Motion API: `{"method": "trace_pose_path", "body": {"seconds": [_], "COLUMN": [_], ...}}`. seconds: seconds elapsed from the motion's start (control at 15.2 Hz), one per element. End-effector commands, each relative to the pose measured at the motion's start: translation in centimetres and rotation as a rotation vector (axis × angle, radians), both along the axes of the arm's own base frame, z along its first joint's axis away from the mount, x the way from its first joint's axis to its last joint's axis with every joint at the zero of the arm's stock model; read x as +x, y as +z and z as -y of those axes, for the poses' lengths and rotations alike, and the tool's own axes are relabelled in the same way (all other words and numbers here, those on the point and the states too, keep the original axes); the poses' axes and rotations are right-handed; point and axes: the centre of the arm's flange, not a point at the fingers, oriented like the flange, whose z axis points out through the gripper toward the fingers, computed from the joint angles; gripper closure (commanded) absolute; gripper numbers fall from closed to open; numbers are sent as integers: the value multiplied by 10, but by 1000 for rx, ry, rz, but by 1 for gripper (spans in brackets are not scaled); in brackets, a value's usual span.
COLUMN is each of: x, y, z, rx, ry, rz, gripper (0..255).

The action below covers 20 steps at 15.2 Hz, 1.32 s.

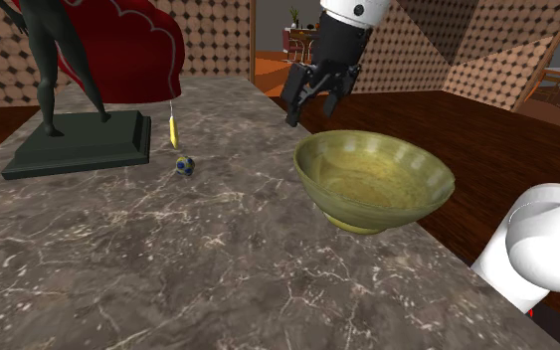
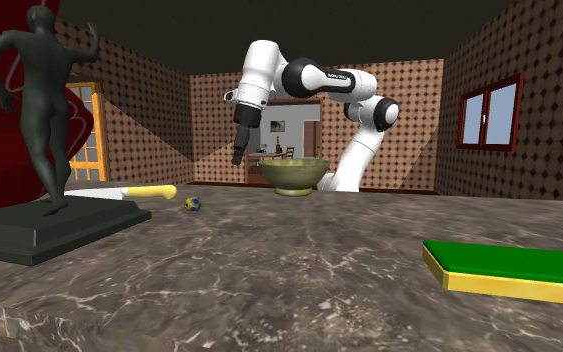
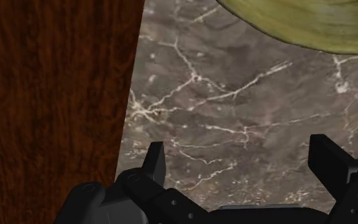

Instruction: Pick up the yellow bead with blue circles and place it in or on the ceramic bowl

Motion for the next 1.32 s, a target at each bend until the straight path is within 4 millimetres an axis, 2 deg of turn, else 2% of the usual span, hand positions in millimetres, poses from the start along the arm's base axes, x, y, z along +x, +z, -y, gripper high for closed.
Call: {"method": "trace_pose_path", "body": {"seconds": [0.0,0.92,0.99,1.25], "x": [4,38,39,47], "y": [-4,-39,-40,-59], "z": [-29,-214,-219,-218], "rx": [-8,-79,-81,-81], "ry": [0,0,0,0], "rz": [19,149,152,152], "gripper": [0,0,0,0]}}
